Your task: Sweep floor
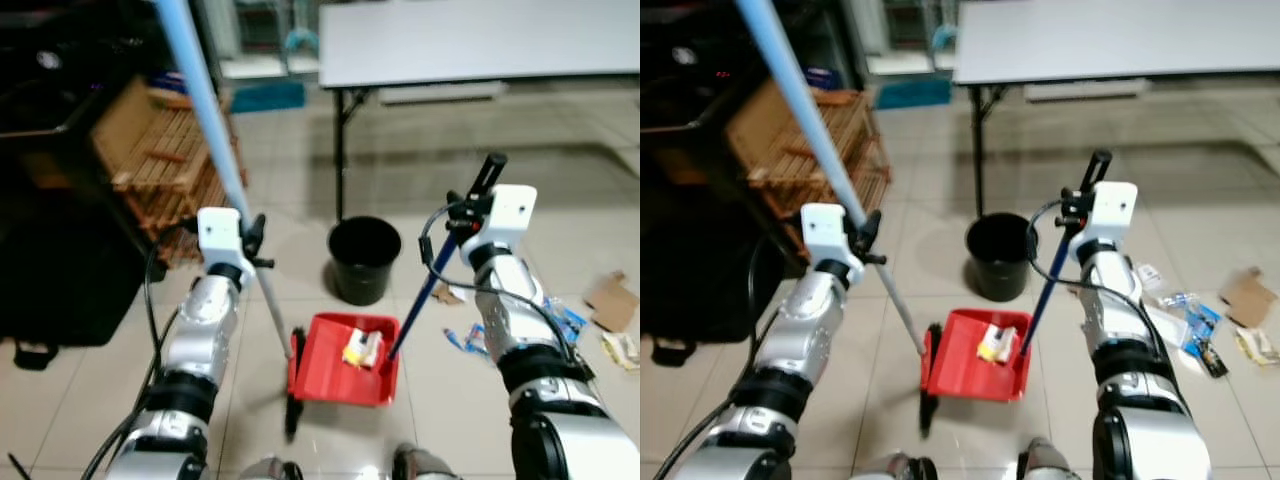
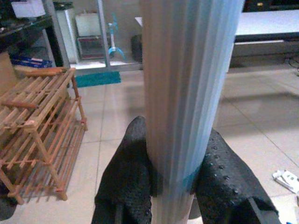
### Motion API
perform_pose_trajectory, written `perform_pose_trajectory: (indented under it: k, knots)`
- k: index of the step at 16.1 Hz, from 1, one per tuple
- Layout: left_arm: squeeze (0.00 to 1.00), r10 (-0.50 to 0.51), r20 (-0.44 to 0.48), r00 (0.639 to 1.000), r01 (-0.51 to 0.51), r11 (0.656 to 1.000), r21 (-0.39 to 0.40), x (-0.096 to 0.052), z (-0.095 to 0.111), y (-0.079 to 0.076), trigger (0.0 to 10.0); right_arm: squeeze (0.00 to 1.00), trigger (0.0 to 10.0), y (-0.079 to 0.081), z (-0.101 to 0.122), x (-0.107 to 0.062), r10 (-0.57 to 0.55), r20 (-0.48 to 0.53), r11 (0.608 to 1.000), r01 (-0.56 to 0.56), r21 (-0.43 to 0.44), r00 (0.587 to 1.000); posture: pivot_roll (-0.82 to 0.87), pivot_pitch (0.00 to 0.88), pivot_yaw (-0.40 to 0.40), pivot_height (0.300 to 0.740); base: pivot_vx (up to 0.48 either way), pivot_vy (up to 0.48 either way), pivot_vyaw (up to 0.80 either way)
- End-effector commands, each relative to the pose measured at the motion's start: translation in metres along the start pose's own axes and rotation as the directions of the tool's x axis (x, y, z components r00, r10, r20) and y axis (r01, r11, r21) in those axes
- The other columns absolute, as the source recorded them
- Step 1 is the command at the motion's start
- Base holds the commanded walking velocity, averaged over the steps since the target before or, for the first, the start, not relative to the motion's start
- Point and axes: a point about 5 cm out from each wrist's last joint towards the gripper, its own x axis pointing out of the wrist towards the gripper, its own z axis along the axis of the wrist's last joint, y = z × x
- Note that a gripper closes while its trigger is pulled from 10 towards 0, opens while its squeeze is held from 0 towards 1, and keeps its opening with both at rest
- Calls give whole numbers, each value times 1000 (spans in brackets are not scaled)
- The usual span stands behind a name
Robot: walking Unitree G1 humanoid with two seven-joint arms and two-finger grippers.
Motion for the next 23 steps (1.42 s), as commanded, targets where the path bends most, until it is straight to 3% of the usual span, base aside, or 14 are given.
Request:
perform_pose_trajectory:
  k: [1,4,7,12,17,23]
  knots:
    - [0,18,41,999,-16,999,-38,-5,5,6,10000,0,10000,0,9,3,-14,46,999,12,32,999,-195,32,118,740,375,0,0]
    - [0,31,22,999,-30,999,-41,-6,-1,7,10000,0,10000,-9,6,0,-53,37,998,51,41,998,-199,40,115,740,460,0,0]
    - [0,4,25,1000,-3,999,-37,-1,2,1,10000,0,10000,2,9,3,-12,48,1000,11,27,999,-216,50,113,740,390,0,0]
    - [0,24,12,1000,-23,997,-71,-6,-5,-4,10000,0,10000,15,3,1,27,38,999,-28,30,999,-209,58,91,740,0,0,0]
    - [0,20,-4,1000,-20,998,-67,-7,-9,-4,10000,0,10000,10,4,1,20,34,1000,-20,16,999,-227,65,99,740,0,0,0]
    - [0,21,-3,1000,-21,996,-87,-6,-11,-12,10000,0,10000,8,4,-1,44,20,999,-44,-21,999,-250,73,45,740,0,0,0]
